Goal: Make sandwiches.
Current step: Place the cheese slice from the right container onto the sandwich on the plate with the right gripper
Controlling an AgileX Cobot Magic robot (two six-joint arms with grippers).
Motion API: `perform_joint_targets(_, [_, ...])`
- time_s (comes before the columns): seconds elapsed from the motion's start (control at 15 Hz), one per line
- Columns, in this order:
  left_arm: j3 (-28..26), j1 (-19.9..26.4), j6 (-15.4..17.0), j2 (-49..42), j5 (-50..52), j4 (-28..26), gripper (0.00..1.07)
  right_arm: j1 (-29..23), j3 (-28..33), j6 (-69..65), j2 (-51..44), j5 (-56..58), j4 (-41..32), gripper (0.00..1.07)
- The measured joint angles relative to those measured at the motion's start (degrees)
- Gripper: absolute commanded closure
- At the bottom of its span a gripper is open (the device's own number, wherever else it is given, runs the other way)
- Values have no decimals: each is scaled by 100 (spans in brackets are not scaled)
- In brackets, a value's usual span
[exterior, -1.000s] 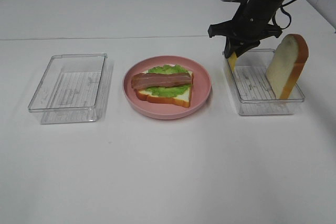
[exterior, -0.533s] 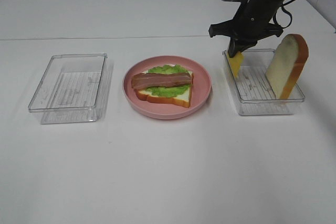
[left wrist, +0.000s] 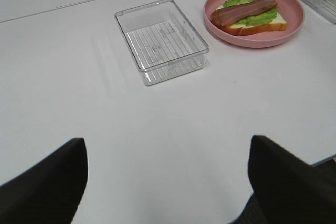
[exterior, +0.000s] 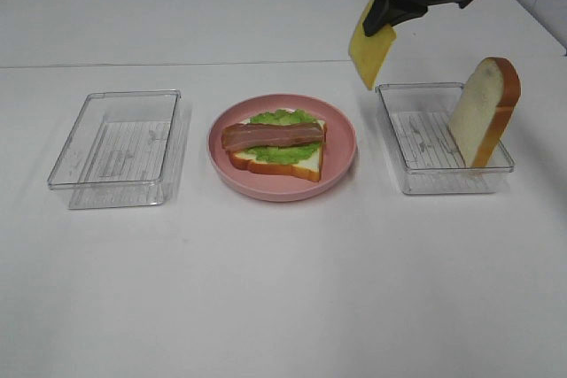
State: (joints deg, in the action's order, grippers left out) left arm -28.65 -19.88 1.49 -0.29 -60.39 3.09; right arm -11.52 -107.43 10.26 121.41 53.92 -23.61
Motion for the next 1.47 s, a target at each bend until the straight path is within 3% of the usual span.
perform_joint_targets(0.27, [0, 0, 0, 0, 0, 0, 27, -23, 0, 917, 86, 619, -1725, 107])
perform_joint_targets(0.47, [0, 0, 0, 0, 0, 0, 27, -309, 0, 1049, 338, 699, -2177, 107])
perform_joint_targets(0.6, [0, 0, 0, 0, 0, 0, 27, -762, 0, 1054, 768, 401, -2544, 107])
perform_joint_targets(0.8, [0, 0, 0, 0, 0, 0, 27, -819, 0, 1014, 1175, 195, -3180, 107])
perform_joint_targets(1.07, [0, 0, 0, 0, 0, 0, 27, -819, 0, 842, 1524, 92, -3111, 107])
perform_joint_targets(1.33, [0, 0, 0, 0, 0, 0, 27, -819, 0, 258, 1536, -195, -2194, 107])
perform_joint_targets(1.4, [0, 0, 0, 0, 0, 0, 27, -819, 0, 109, 1536, -201, -1948, 102])
perform_joint_targets(1.47, [0, 0, 0, 0, 0, 0, 27, -819, 0, -34, 1536, -201, -1650, 72])
